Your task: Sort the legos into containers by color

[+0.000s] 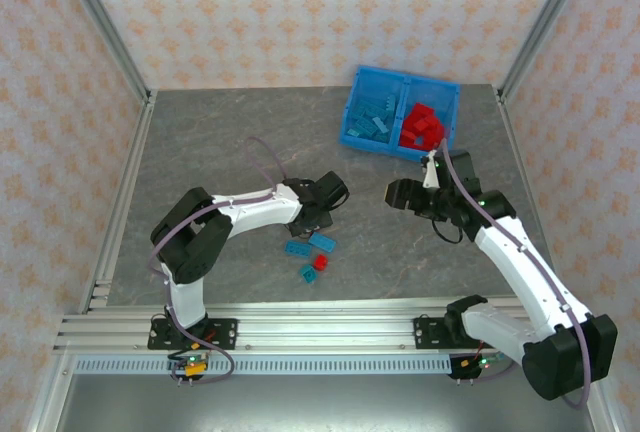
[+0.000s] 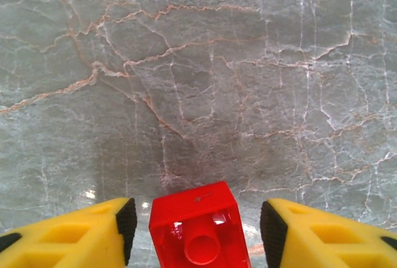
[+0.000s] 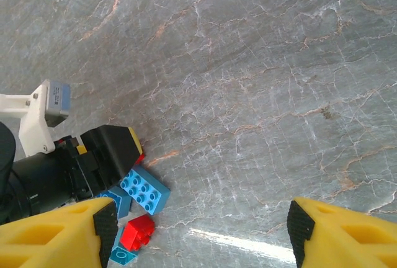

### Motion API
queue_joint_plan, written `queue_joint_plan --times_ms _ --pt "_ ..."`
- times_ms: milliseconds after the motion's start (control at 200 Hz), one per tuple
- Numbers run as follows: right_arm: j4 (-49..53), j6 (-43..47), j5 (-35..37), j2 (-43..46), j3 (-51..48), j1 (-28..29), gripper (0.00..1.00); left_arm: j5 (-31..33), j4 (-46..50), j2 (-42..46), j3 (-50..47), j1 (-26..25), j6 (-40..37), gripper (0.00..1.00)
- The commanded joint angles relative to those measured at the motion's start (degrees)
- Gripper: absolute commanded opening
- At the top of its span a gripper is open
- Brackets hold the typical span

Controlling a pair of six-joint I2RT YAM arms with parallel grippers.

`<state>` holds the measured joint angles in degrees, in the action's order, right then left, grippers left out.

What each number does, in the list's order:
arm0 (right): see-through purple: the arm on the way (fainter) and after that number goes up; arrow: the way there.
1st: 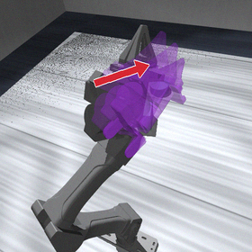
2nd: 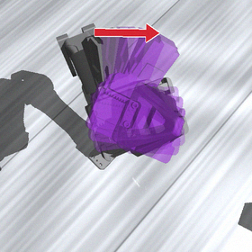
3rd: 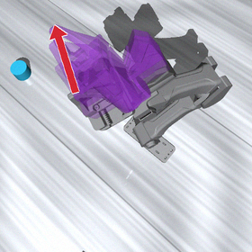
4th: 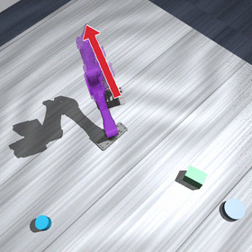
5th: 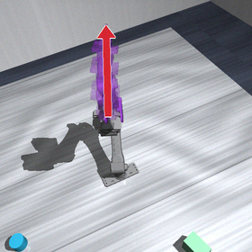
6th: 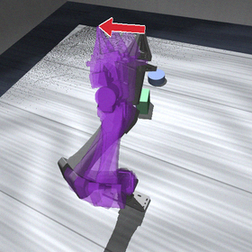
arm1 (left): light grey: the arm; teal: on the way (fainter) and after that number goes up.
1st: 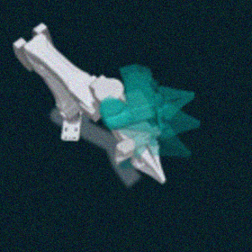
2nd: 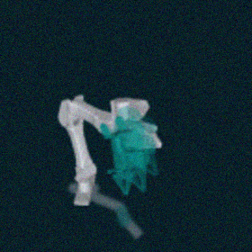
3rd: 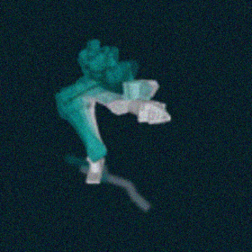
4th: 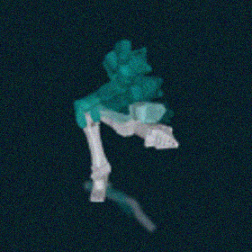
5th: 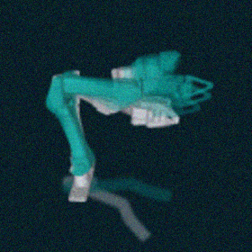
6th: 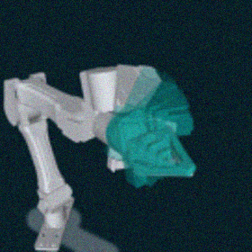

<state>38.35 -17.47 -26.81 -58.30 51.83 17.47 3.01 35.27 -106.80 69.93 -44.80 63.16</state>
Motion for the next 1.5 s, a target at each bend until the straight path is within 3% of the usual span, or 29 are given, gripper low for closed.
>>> queue_joint_plan --times_ms 0,260,460,686,821,1016,1146,1286,1497 --pt "1.9 0.2 1.3 1.2 0.2 0.1 0.74 0.4 -0.4 -1.0 0.0 -0.1 1.9 0.53" --pt "1.9 -0.8 1.1 2.7 0.9 0.2 0.74 0.0 -1.4 -1.4 -1.3 -0.2 1.5 0.48" --pt "4.0 -0.1 -0.7 4.1 2.3 0.2 0.74 0.4 -3.4 -0.1 -2.7 -0.1 1.9 0.31" --pt "5.1 1.0 -11.8 6.5 3.1 0.2 0.74 5.9 -0.9 5.6 3.9 -0.4 -3.2 0.3" --pt "6.0 0.2 -15.9 7.0 5.4 0.2 0.74 7.7 -0.8 4.7 14.3 -0.8 -8.8 0.29" --pt "8.9 -2.5 2.7 13.3 7.4 0.2 0.74 11.2 -5.2 -2.2 31.9 -1.4 -14.0 0.29" --pt "8.7 -4.4 9.5 18.6 5.8 0.2 0.76 14.3 -11.2 -12.5 44.8 -2.3 -20.4 0.29" --pt "9.7 -5.9 10.9 21.8 4.5 0.2 0.76 11.7 -17.8 -25.3 60.6 -2.6 -28.7 0.29" --pt "11.5 -6.9 10.1 24.1 3.0 0.2 0.77 8.5 -19.9 -46.9 90.8 -2.7 -41.3 0.28"
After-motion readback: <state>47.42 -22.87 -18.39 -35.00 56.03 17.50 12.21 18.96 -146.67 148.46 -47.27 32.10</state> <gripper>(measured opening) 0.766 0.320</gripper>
